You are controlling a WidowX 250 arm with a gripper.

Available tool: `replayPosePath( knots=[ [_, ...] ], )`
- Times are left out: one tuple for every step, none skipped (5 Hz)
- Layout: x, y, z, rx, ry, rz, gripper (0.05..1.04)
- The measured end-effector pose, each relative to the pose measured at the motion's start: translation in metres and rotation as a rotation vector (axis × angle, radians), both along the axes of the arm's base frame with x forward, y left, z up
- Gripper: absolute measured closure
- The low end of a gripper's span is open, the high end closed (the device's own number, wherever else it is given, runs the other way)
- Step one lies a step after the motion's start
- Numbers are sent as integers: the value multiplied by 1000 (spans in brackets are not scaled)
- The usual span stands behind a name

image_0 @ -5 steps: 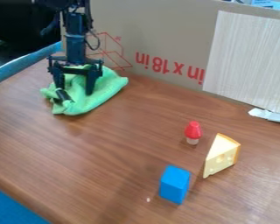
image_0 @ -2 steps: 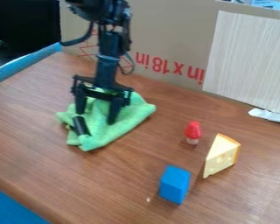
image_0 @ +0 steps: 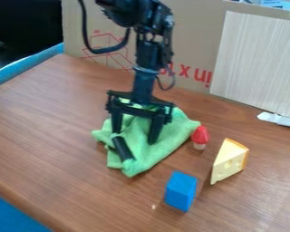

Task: Move the cloth to the left of the table

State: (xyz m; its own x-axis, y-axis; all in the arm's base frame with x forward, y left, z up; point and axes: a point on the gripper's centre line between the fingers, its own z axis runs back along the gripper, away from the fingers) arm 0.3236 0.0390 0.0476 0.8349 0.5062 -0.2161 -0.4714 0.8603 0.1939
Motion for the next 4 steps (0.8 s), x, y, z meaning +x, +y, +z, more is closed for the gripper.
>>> replayPosePath(
  knots=[
    [-11,59,25,74,-12,175,83],
    [-20,95,51,86,-65,223,83],
    [-45,136,83,61,-120,268,83],
    [-59,145,107,48,-144,215,83]
  ],
)
